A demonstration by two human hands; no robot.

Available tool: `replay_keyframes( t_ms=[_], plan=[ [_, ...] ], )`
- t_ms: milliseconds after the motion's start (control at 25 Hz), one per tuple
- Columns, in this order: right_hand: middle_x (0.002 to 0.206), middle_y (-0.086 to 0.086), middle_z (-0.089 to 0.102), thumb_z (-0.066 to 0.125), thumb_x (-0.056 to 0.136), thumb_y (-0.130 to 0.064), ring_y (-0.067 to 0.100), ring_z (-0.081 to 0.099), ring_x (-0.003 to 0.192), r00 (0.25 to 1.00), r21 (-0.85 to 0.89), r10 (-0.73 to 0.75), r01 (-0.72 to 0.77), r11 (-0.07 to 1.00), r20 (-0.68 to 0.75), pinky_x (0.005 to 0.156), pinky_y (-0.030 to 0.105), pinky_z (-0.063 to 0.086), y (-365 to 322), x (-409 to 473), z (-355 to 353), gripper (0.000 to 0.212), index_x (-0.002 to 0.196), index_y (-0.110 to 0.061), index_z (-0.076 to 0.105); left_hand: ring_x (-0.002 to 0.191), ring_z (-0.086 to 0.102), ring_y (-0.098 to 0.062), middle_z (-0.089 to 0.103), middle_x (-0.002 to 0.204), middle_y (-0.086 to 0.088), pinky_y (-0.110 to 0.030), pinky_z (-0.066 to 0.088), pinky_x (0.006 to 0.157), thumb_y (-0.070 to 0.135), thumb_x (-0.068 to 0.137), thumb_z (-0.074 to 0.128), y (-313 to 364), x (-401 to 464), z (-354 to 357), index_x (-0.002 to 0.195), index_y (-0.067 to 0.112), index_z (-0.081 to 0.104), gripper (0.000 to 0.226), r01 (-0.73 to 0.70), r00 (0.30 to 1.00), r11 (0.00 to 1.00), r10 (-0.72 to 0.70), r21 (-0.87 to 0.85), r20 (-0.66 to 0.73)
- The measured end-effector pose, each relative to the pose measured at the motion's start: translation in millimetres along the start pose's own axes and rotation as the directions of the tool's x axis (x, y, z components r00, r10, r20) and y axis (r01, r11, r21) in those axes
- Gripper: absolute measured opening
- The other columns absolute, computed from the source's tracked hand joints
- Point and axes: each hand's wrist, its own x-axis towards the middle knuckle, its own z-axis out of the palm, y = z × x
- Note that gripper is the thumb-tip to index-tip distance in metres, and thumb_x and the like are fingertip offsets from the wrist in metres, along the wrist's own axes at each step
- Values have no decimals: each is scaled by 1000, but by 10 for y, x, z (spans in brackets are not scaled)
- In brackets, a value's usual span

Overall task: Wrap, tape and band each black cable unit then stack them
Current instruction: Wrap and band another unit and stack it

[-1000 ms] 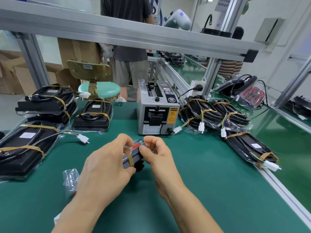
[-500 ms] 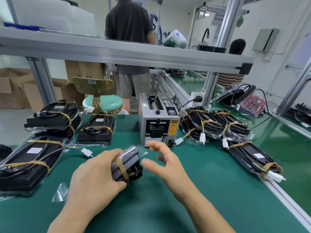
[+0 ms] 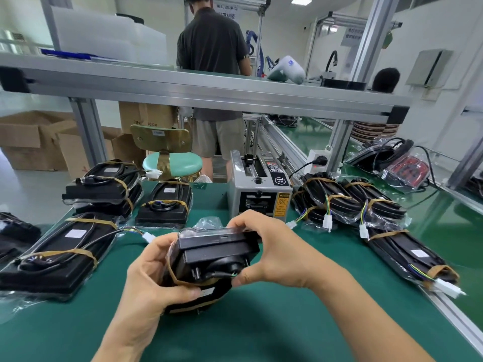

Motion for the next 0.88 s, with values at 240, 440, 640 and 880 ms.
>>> replay_keyframes(
  t_ms=[240,440,640,880],
  plan=[
    [104,-12,50,86,59,-15,7,50,94,983,-134,-184,182,974,1,82,25,45,-75,189,74,59,108,-23,54,128,46,-3,47,142,11,-5,37,93,15,48,86,328,97,-67,138,37,43,102,-213,965,879,119,428,235],
    [119,-11,48,82,63,-12,5,46,110,973,-108,-228,225,968,-24,93,20,39,-24,139,172,62,118,-19,53,107,63,-12,69,115,7,-21,48,92,11,48,84,309,106,-51,112,27,68,68,-154,982,913,97,377,164],
    [144,-14,39,61,70,-2,-2,32,135,984,95,-7,24,995,-177,109,10,23,264,-67,233,76,135,-36,40,97,66,-2,71,107,14,-7,45,84,15,51,82,159,5,32,104,30,71,57,-216,976,860,181,462,119],
    [65,-4,57,59,90,-15,12,46,62,564,703,757,-390,595,-329,61,22,41,722,398,165,14,82,-20,70,105,59,-3,68,105,13,-13,38,99,15,50,78,-69,-95,122,99,19,72,49,-305,935,651,342,695,90]
  ],
)
